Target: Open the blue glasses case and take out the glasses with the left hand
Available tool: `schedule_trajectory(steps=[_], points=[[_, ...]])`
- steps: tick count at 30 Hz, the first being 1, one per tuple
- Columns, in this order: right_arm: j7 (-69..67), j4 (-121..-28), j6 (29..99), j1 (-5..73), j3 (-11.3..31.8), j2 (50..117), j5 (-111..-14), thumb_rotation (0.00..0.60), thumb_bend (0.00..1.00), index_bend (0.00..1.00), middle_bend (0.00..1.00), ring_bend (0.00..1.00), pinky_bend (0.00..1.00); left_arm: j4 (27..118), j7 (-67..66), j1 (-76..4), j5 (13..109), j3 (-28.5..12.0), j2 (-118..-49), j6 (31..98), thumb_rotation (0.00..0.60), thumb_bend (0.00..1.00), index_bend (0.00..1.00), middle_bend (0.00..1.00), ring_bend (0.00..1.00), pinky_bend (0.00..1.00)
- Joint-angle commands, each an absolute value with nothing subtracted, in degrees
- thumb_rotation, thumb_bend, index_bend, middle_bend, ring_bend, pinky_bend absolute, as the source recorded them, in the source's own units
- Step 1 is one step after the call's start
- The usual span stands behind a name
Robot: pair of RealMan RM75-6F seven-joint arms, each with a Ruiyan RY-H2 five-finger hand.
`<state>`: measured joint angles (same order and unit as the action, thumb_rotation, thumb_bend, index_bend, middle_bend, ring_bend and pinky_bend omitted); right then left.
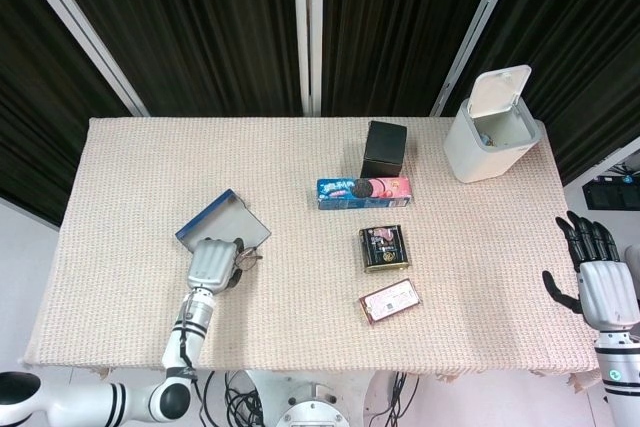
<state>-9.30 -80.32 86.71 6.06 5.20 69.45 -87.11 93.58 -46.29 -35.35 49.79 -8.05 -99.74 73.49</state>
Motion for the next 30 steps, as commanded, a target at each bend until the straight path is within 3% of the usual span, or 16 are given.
schedule_trajectory(steps=[1, 11, 20, 30], points=[[-9.22, -80.39, 86.67, 6.07, 5.21, 69.42, -87.08, 0.600, 0.31, 0.00, 0.00, 0.00, 0.00, 94.13, -44.63, -35.03, 51.88, -7.59, -99.22, 73.69, 0.600, 0.34, 0.48, 0.77, 0.56, 0.50], [-8.20, -81.37, 86.95, 6.08, 5.27, 69.16, -87.26, 0.600, 0.31, 0.00, 0.00, 0.00, 0.00, 97.32, -40.34, -33.88, 56.81, -6.41, -97.13, 73.53, 0.600, 0.34, 0.50, 0.78, 0.57, 0.52], [-7.01, -82.55, 87.31, 6.05, 5.15, 68.89, -87.73, 0.600, 0.31, 0.00, 0.00, 0.00, 0.00, 103.62, -39.32, -32.07, 60.65, -1.93, -93.85, 72.81, 0.600, 0.34, 0.51, 0.79, 0.57, 0.52], [-6.32, -83.27, 87.83, 5.68, 5.01, 68.50, -87.87, 0.600, 0.31, 0.00, 0.00, 0.00, 0.00, 104.45, -36.87, -30.41, 62.99, 2.84, -91.32, 69.45, 0.600, 0.34, 0.51, 0.79, 0.57, 0.52]])
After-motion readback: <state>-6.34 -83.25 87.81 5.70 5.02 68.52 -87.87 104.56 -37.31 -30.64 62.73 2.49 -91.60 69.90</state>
